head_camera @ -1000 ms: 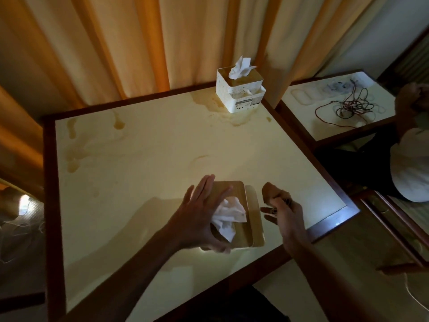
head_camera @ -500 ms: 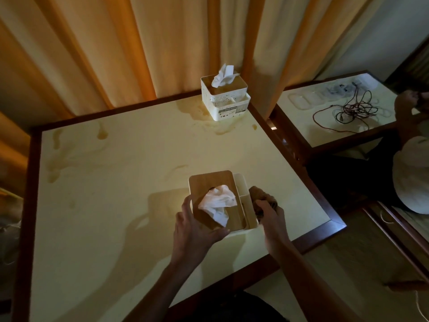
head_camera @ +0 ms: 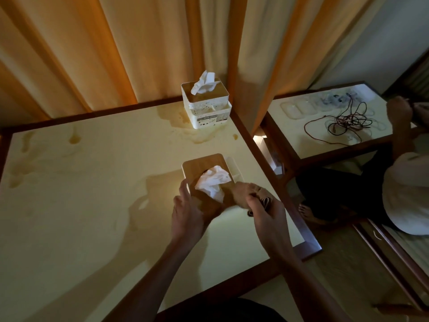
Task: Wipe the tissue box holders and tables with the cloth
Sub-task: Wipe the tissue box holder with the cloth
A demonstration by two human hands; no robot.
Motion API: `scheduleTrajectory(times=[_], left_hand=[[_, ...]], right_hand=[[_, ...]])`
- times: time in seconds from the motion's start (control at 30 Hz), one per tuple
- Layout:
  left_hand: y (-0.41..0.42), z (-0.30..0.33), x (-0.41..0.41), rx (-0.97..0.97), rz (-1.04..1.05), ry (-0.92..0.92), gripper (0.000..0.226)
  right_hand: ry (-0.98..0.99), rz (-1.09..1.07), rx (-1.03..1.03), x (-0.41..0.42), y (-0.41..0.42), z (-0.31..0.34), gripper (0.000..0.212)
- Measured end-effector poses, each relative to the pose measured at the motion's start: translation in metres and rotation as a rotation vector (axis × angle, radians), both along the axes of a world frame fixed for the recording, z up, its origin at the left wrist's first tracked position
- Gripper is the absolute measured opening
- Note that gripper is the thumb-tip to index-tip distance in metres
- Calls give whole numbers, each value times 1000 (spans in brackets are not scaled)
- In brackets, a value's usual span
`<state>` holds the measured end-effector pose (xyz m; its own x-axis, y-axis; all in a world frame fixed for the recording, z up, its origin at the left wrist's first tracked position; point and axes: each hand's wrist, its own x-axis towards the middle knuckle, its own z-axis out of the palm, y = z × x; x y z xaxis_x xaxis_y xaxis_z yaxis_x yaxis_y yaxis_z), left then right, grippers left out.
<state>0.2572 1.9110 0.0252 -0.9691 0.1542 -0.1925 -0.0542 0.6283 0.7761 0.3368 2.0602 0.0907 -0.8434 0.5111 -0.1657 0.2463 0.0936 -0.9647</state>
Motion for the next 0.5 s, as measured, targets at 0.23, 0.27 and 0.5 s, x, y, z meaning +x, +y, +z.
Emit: scheduleTrajectory(times=[0.23,0.27,0.5], left_hand=[[-26,-14,42,256,239,-49,91],[-33,-15,53,299,263,-61,81],[-67,-23,116,266,51,-264,42]], right_hand=[[-54,141,-243,43,-3,-8,33],[-120,169,-300,46,-4,-14,33],[-675,524,-699,25,-25,-43,35]])
